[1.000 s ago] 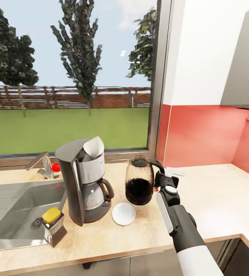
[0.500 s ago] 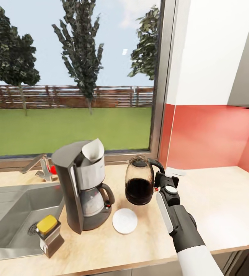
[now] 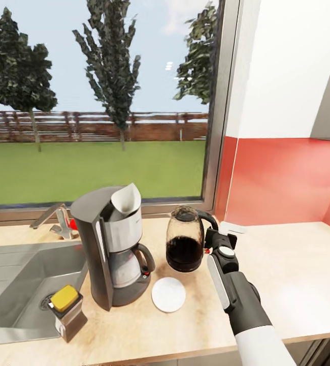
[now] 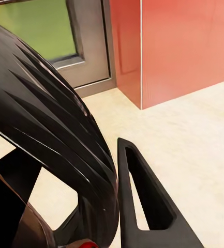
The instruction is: Set up a coffee station on the kitchen countertop: keep the coffee maker on the countertop, move the bottle of coffee from the kitchen shelf to the counter next to the coffee maker, place a paper coffee filter on top of the coffee maker, put the saucer next to the coffee maker with the coffee cup on the saucer, and place the electric kettle next to the coffee maker.
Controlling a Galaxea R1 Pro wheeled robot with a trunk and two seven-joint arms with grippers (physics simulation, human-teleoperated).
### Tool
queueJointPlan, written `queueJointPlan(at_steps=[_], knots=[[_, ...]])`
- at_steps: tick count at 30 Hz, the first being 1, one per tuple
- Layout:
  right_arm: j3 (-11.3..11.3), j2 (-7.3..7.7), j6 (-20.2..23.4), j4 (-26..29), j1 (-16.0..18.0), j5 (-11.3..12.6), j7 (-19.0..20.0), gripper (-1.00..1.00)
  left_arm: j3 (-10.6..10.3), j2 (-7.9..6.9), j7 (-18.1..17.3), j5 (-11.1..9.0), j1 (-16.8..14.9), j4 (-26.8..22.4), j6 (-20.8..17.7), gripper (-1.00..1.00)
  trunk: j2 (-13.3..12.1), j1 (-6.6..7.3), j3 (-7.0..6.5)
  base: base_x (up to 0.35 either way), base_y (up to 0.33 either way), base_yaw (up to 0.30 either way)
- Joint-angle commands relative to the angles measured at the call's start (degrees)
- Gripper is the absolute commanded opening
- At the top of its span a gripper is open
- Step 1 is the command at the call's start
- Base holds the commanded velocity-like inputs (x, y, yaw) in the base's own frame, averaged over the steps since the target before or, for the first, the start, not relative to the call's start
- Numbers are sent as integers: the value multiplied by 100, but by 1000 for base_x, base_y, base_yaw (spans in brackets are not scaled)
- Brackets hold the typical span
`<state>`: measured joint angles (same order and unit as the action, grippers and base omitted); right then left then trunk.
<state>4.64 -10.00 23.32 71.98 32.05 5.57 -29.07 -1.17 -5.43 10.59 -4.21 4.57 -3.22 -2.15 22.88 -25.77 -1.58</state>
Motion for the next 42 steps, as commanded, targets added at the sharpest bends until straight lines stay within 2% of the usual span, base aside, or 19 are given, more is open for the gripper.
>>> queueJointPlan(at_steps=[1,11,21,29,42], knots=[[11,0,5,7,3,40,-46,-100,-15,-1,13,-44,8,-21,-23,100,4,-2,7,0,0,121],[5,0,2,-22,3,40,-46,-100,-15,-2,13,-44,8,-21,-23,100,4,-2,72,0,0,124],[2,0,3,-26,3,40,-46,-100,-15,4,13,-44,8,-21,-23,100,4,-2,76,49,0,11],[2,0,2,-26,3,40,-46,-100,-15,2,13,-44,8,-21,-23,100,4,-2,96,1,0,149],[2,0,1,-73,3,36,-46,-100,-19,-2,4,-44,7,-23,-27,100,4,-2,97,42,0,4]])
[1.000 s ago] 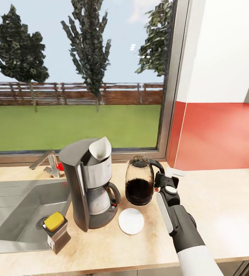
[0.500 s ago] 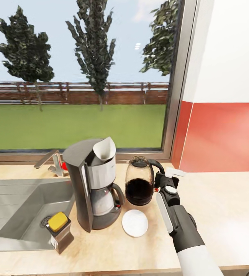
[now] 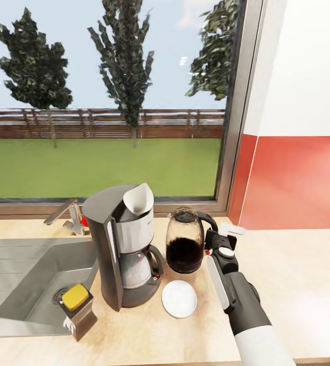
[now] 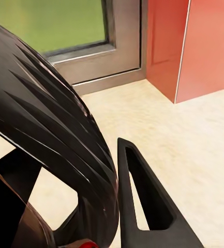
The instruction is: Set up a coffee station on the kitchen countertop: keep the coffee maker on the countertop, move the bottle of coffee from the kitchen shelf to the counter next to the coffee maker, place a paper coffee filter on top of the coffee maker, put the saucer next to the coffee maker with the coffee cup on the saucer, and place the electric kettle next to the coffee maker.
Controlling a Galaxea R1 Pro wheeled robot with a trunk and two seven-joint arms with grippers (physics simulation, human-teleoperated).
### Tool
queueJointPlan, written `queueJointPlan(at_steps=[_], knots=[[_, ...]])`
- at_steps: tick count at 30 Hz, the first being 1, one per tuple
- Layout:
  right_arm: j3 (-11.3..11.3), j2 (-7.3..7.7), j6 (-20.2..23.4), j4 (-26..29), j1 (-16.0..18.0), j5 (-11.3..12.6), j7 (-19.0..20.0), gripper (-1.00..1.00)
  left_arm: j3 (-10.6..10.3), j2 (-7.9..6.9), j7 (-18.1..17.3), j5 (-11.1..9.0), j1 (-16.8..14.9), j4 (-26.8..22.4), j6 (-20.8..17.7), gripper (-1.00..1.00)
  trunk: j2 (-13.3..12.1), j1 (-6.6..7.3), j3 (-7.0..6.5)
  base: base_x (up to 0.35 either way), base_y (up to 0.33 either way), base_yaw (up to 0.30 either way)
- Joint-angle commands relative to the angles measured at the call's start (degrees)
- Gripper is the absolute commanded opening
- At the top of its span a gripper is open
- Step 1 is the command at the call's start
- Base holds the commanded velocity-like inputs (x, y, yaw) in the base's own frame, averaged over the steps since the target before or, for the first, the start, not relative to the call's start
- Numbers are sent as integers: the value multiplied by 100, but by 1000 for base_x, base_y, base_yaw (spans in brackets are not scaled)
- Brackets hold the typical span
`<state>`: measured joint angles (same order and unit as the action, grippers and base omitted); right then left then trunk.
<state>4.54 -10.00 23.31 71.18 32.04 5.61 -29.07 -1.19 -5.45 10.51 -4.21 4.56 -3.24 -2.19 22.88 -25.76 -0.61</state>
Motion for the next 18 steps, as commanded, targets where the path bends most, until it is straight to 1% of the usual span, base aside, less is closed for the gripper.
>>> queueJointPlan(at_steps=[1,4,5,6,8,10,16,18], knots=[[12,0,0,-44,4,34,-46,-100,-15,0,13,-44,9,-20,-23,100,4,-2,0,3,0,0],[12,0,-108,-254,4,37,-46,-100,-13,0,13,-44,10,-19,-21,100,4,-2,0,1,0,0],[12,0,-223,-316,4,37,-46,-100,-13,0,13,-44,10,-19,-22,100,4,-2,0,0,0,0],[12,0,-429,-376,4,37,-46,-100,-13,3,13,-44,10,-19,-20,100,4,-2,0,0,0,0],[12,0,-658,-418,4,37,-46,-100,-13,3,13,-44,10,-19,-19,100,4,-2,0,0,0,0],[12,0,-751,-440,4,37,-46,-100,-13,0,13,-44,10,-19,-19,100,4,-2,0,0,0,0],[20,0,-784,-462,4,28,-46,-100,-13,0,16,-44,10,-19,-19,100,4,-2,0,0,0,0],[20,0,-804,-617,4,35,-45,-100,-13,0,15,-44,10,-19,-19,100,4,-2,0,0,0,0]])
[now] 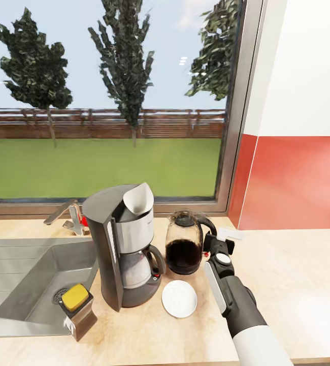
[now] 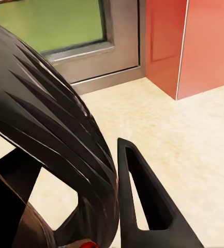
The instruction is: Set up a coffee station on the kitchen countertop: keep the coffee maker on the countertop, move the bottle of coffee from the kitchen shelf to the counter next to the coffee maker, place a paper coffee filter on top of the coffee maker, put the saucer next to the coffee maker with the coffee cup on the saucer, and place the electric kettle next to the coffee maker.
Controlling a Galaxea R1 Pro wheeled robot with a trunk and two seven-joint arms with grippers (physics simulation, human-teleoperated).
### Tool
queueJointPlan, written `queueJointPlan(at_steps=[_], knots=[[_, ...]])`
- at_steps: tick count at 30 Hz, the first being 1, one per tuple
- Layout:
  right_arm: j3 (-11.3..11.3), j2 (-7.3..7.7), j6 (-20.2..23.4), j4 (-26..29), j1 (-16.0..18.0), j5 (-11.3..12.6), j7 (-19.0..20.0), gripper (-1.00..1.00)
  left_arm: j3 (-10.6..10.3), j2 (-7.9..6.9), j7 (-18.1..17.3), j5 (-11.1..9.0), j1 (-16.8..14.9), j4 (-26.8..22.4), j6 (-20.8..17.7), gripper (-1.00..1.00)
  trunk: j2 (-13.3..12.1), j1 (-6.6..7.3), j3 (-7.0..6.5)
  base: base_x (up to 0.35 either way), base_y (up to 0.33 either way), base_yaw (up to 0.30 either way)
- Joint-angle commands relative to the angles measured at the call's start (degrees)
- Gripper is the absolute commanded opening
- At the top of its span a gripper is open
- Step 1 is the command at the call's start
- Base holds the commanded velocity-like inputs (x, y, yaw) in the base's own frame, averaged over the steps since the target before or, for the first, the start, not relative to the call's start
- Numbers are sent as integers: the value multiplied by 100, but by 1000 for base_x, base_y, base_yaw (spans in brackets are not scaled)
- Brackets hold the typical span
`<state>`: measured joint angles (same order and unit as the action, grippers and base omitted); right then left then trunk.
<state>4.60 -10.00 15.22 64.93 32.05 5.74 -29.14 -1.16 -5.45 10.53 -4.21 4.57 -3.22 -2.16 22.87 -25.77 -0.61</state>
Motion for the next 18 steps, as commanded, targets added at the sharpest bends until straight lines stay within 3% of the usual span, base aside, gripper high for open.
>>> queueJointPlan(at_steps=[1,9,18], knots=[[14,0,-7,-96,3,23,-34,-100,-16,0,11,-44,8,-21,-24,100,4,-2,0,0,0,0],[21,0,-24,-206,3,32,-25,-100,-16,0,16,-44,8,-21,-23,100,4,-2,0,0,0,0],[23,0,-377,-209,3,24,-22,-100,-16,0,13,-44,8,-25,-24,100,4,-2,0,0,0,0]])
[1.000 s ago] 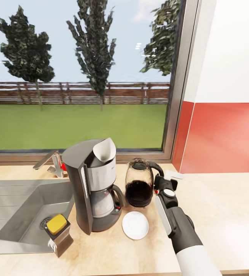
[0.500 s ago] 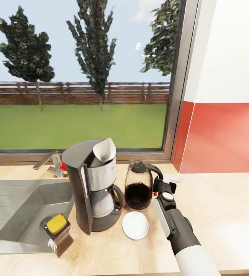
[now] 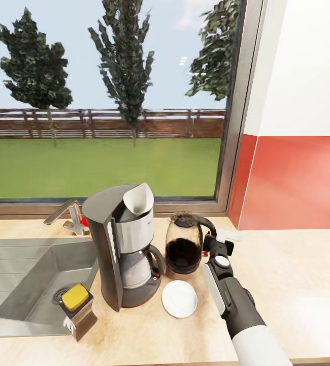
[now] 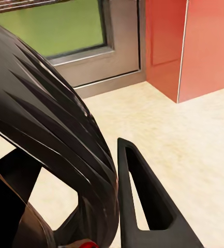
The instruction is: Set up a coffee station on the kitchen countertop: keep the coffee maker on the countertop, move the bottle of coffee from the kitchen shelf to the counter next to the coffee maker, place a paper coffee filter on top of the coffee maker, put the saucer next to the coffee maker with the coffee cup on the saucer, and place the electric kettle next to the coffee maker.
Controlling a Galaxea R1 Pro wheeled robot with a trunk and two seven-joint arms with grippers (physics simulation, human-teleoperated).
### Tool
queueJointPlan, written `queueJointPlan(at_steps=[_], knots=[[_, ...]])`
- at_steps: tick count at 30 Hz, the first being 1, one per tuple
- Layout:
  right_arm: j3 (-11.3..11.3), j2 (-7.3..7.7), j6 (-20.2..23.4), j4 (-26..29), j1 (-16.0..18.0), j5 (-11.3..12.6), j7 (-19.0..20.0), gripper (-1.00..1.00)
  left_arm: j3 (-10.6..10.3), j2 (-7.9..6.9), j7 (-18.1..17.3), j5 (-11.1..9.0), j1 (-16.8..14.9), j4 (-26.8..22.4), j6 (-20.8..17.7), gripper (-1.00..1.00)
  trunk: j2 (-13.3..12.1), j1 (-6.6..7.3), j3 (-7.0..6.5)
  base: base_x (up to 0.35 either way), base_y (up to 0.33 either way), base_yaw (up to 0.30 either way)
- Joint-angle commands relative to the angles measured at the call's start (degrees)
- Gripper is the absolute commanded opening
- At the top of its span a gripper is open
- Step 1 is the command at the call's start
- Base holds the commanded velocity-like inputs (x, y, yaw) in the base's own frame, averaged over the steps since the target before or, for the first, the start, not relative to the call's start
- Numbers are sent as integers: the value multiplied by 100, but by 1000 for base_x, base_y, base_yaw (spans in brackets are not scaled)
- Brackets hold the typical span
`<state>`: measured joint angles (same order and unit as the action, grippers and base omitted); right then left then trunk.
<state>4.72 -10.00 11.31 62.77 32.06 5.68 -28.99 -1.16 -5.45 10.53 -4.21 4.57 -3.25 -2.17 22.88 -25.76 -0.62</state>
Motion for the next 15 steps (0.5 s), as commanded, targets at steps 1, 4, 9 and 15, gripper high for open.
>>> queueJointPlan(at_steps=[1,4,9,15], knots=[[12,0,6,7,2,30,-37,-100,-15,0,11,-44,9,-25,-26,100,4,-2,0,19,0,0],[12,0,3,6,2,24,-43,-100,-15,0,11,-44,9,-25,-29,100,4,-2,0,100,45,0],[12,0,-11,-153,1,21,-45,-100,-15,3,12,-44,9,-18,-27,100,4,-2,0,33,22,0],[12,0,-15,-312,2,21,-46,-100,-15,7,14,-44,9,-18,-28,100,4,-2,0,2,1,0]])
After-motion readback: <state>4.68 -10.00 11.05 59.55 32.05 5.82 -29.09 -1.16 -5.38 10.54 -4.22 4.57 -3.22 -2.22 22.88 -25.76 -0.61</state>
